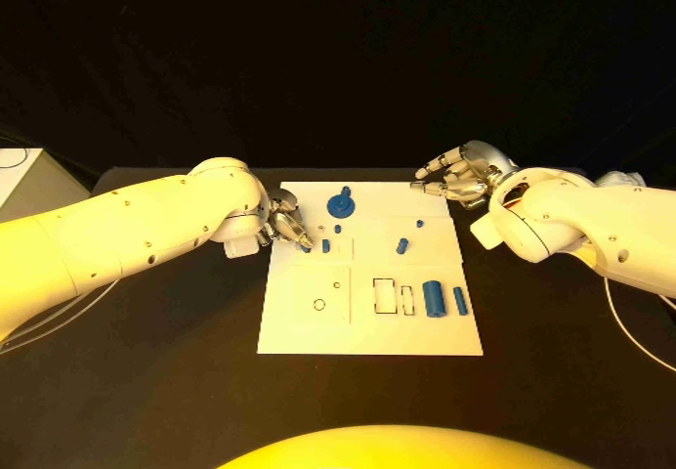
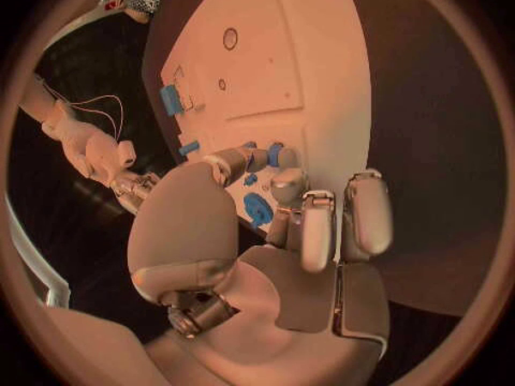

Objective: Assemble the parts on the task board

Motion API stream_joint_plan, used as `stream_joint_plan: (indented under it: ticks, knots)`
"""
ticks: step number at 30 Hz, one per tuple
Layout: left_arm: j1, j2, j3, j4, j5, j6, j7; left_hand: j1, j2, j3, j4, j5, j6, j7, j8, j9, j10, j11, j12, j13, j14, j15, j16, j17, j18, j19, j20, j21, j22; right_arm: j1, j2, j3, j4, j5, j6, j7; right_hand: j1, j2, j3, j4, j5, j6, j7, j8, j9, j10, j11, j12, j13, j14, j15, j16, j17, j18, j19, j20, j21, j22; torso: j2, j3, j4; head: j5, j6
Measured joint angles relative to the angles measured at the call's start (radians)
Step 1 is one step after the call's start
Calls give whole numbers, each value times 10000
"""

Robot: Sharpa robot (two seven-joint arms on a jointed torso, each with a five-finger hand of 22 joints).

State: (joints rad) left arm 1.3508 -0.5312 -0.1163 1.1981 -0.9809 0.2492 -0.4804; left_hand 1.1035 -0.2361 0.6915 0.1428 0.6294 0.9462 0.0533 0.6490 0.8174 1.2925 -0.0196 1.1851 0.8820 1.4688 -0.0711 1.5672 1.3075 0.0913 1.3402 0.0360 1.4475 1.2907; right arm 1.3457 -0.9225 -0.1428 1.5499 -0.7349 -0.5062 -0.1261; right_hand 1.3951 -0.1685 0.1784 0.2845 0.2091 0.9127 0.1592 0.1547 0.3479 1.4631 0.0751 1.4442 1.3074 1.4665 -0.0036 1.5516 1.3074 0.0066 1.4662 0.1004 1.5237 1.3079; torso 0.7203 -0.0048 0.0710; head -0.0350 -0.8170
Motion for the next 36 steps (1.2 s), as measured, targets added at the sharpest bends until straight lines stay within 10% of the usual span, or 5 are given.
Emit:
stream_joint_plan:
  ticks: [36]
  knots:
    - [82, 482, -30, -743, 278, 638, -127, 4, 4, 0, 0, 81, 85, -17, 9, -61, 56, -16, -1, -70, -38, -35, 0, 0, 1, -1, 1, 0, -48, -12, 30, 0, -16, 1, 6, 0, 0, 0, 0, 0, 0, 0, 0, 0, -9, 0, 0, 0, 0, 0, 0, 0, -1, 0, 0, 0, 0, -5, -20, -8, 18, -43, -35]
